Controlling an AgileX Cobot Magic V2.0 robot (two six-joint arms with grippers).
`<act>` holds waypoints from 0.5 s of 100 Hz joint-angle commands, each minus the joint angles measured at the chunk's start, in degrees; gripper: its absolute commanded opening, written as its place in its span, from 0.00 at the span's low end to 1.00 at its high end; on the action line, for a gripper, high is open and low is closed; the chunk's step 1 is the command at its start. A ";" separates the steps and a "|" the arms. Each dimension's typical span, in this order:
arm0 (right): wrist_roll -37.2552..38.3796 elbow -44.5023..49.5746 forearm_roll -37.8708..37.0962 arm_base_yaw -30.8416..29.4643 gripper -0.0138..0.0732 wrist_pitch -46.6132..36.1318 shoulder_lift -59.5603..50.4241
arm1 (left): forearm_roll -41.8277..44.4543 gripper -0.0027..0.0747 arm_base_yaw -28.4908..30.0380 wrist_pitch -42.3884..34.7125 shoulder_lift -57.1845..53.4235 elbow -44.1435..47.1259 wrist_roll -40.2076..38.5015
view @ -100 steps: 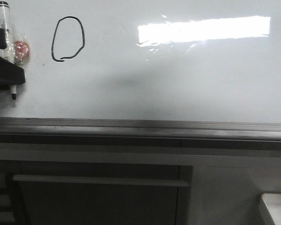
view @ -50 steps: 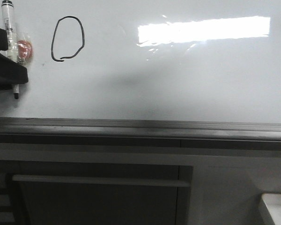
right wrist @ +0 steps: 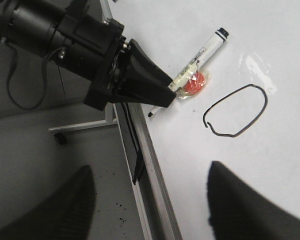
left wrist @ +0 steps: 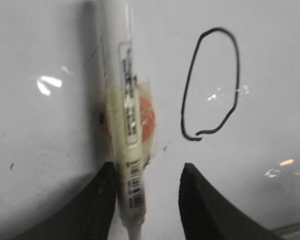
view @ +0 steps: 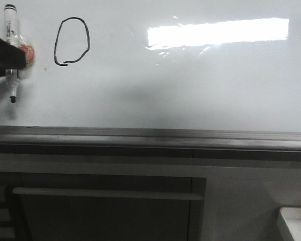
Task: Write number 0 on whiteboard
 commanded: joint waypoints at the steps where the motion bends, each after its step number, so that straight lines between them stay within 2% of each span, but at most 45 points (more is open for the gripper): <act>1: 0.55 -1.46 0.88 -0.43 0.26 -2.55 -3.13 | 0.24 0.33 0.06 -3.53 -5.32 -1.67 0.04; 6: 0.55 -1.36 0.88 -0.43 0.06 -2.79 -4.27 | 1.30 0.25 0.06 -3.53 -8.19 -1.67 0.04; 18: 0.60 1.06 0.88 -0.43 0.10 -5.56 -8.54 | 4.48 0.00 0.06 -3.53 -16.06 -1.56 0.04; 28: 0.60 6.22 1.29 -0.43 0.10 -11.04 -14.63 | 7.29 0.01 0.06 -3.53 -22.64 -1.02 0.04; 50: 0.60 27.84 7.48 -0.43 0.10 -28.87 -33.83 | 9.83 0.01 0.06 -3.31 -38.72 3.37 0.04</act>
